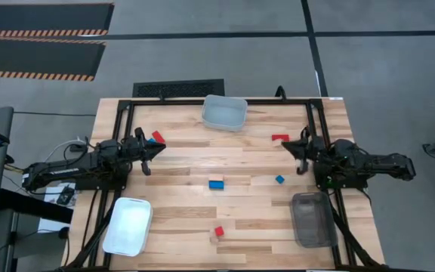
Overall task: Sort & place blocks by color
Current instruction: Put the blue rectangle block into the gray bin
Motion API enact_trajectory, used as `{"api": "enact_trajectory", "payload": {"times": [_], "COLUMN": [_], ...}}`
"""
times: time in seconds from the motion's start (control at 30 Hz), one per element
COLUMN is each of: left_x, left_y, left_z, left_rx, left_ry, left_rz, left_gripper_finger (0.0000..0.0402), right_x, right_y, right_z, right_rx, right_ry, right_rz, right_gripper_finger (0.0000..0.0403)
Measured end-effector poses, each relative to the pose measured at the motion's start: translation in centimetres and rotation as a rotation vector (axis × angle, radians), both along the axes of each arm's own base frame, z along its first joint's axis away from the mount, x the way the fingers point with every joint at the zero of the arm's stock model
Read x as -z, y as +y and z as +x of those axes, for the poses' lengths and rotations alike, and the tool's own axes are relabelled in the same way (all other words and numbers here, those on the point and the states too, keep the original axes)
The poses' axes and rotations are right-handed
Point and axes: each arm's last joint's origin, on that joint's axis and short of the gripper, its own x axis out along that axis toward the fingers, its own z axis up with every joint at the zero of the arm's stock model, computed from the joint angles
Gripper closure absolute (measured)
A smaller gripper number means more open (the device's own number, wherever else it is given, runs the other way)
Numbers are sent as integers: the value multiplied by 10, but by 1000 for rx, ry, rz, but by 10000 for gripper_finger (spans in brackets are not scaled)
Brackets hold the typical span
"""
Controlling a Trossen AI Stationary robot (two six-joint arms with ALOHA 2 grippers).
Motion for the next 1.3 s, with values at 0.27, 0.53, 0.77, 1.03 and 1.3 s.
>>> {"api": "enact_trajectory", "payload": {"times": [0.27, 0.53, 0.77, 1.03, 1.3], "left_x": [0, -6, -1, 0, 0], "left_y": [9, 11, 11, 14, 19], "left_z": [-2, -3, 1, 10, 16], "left_rx": [-301, -332, -276, -318, -444], "left_ry": [72, -3, 7, 29, 46], "left_rz": [145, 108, 22, 35, 80], "left_gripper_finger": [383, 321, 258, 237, 237], "right_x": [-3, -4, 8, 26, 13], "right_y": [-13, -28, -40, -42, -48], "right_z": [-4, -10, -13, -4, 5], "right_rx": [231, 402, 467, 416, 431], "right_ry": [-7, -11, 69, 231, 239], "right_rz": [-33, -40, 193, 383, 364], "right_gripper_finger": [330, 243, 200, 202, 206]}}
